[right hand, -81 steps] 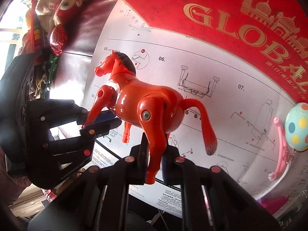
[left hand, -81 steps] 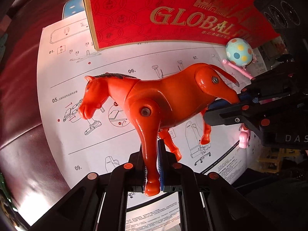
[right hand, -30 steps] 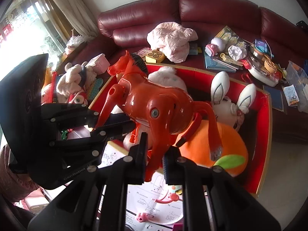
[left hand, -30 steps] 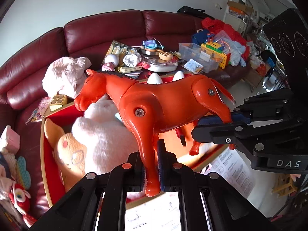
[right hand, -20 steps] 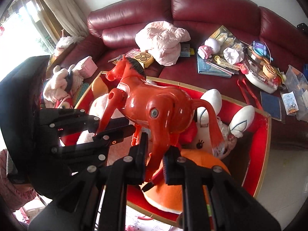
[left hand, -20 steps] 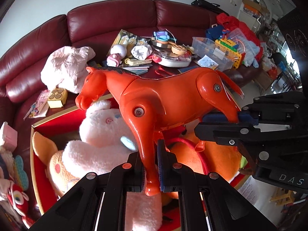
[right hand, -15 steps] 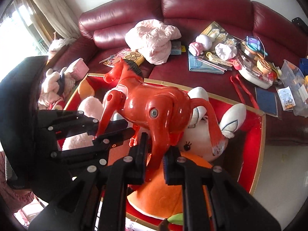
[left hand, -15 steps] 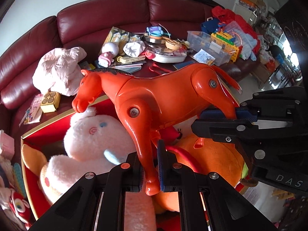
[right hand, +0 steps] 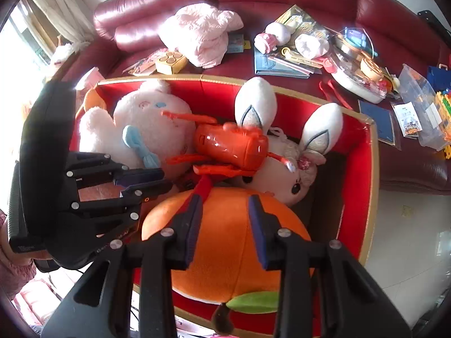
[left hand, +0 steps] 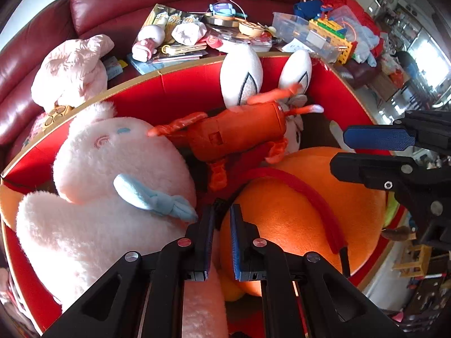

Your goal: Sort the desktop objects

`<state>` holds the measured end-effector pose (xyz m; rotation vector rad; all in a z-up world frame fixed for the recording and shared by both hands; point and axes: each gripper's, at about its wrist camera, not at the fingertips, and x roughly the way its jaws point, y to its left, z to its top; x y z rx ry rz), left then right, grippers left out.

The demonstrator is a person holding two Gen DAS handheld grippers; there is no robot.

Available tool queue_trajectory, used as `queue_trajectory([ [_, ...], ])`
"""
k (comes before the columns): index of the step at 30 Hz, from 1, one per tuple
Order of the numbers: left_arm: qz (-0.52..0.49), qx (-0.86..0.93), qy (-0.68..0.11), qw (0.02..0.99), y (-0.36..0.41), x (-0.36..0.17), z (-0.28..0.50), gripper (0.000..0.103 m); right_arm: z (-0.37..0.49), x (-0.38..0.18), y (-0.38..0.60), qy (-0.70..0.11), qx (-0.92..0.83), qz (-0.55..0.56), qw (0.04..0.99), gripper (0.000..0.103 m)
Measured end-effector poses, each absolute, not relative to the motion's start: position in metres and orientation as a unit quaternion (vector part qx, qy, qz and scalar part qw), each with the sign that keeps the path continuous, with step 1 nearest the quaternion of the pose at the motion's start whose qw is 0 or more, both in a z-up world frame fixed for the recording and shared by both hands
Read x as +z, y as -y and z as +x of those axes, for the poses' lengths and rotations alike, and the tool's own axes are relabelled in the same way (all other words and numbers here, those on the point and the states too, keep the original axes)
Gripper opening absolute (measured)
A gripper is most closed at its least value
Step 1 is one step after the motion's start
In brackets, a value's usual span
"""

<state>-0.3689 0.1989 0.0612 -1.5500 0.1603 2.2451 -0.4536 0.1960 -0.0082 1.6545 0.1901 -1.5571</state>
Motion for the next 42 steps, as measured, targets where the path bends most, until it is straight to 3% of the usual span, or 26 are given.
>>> queue_trajectory([
  [3,-0.551,0.808,-0.052,0.2,-0.196,0.068,-0.362,0.017,-0.451,-0.003,-0.197,-0.067,-0.62,0.66,0.419,0.034],
  [4,-0.548,0.811,-0.05,0.2,-0.195,0.071,-0.36,0.039,-0.448,-0.001,-0.197,-0.066,-0.618,0.661,0.42,0.035],
  [5,-0.545,0.813,-0.049,0.199,-0.195,0.074,-0.357,0.068,-0.445,0.001,-0.197,-0.067,-0.616,0.662,0.421,0.039],
  [6,-0.539,0.816,-0.043,0.207,-0.194,0.078,-0.354,0.077,-0.442,0.003,-0.196,-0.068,-0.615,0.663,0.422,0.043],
  [9,-0.523,0.827,-0.068,0.195,-0.195,0.087,-0.341,0.084,-0.433,0.011,-0.197,-0.063,-0.617,0.661,0.423,0.055],
  [11,-0.516,0.832,-0.079,0.186,-0.195,0.092,-0.332,0.092,-0.428,0.015,-0.197,-0.061,-0.617,0.662,0.421,0.072],
  [17,-0.509,0.846,-0.073,0.138,-0.178,0.111,-0.309,0.093,-0.414,0.03,-0.206,-0.055,-0.621,0.671,0.4,0.098],
  [22,-0.551,0.83,-0.048,0.071,-0.151,0.118,-0.294,0.093,-0.4,0.042,-0.212,-0.074,-0.609,0.696,0.374,0.101],
  [32,-0.497,0.865,-0.064,0.03,-0.122,0.164,-0.242,0.093,-0.357,0.073,-0.217,-0.106,-0.586,0.707,0.381,0.102],
  [42,-0.546,0.836,-0.057,-0.003,-0.134,0.145,-0.243,0.093,-0.34,0.07,-0.208,-0.14,-0.561,0.72,0.383,0.103],
])
